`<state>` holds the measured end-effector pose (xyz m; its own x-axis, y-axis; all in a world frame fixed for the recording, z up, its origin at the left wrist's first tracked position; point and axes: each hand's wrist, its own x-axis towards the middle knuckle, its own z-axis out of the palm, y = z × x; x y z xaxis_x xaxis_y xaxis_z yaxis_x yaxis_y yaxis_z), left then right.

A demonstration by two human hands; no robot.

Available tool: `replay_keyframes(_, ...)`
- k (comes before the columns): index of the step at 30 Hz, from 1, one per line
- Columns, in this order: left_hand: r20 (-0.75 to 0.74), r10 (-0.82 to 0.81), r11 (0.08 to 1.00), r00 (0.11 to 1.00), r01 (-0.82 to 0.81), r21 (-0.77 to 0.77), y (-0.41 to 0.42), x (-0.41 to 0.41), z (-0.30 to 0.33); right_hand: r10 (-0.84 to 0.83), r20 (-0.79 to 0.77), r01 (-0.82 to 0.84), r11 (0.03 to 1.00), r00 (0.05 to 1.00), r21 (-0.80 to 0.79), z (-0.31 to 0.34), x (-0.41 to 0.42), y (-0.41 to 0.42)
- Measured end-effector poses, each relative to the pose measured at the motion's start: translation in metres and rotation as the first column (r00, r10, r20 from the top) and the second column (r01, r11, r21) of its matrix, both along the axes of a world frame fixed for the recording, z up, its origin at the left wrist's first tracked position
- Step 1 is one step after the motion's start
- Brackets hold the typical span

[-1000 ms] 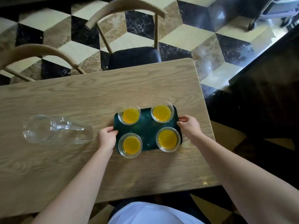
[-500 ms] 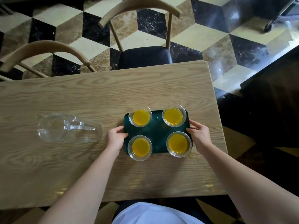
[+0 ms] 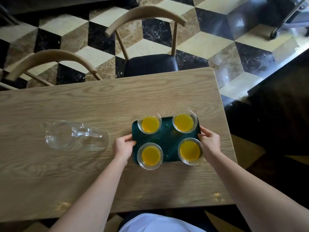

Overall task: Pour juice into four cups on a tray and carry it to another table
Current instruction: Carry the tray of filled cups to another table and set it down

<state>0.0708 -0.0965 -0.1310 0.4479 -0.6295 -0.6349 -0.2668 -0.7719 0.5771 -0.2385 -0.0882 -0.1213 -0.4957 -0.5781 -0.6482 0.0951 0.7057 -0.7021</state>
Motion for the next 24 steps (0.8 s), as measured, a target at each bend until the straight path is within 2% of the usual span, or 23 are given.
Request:
replay_keyframes(6,0.010,-0.030,0.998,1.000,0.030,-0.054,-0.001,-0.006,0.016,0.006,0.002,-0.006,1.000,1.000,-0.009,0.018,-0.008,-0.002)
replay_keyframes(16,-0.096,-0.003,0.998,0.995,-0.004,-0.070,0.007,-0.010,0.041,0.049,-0.027,-0.050,0.998,0.998,-0.029,0.058,-0.016,0.003)
replay_keyframes(24,-0.049,-0.053,0.995,0.997,0.049,-0.085,0.021,-0.016,0.078,0.057,-0.027,-0.057,0.998,0.998,-0.008,0.087,-0.020,0.015)
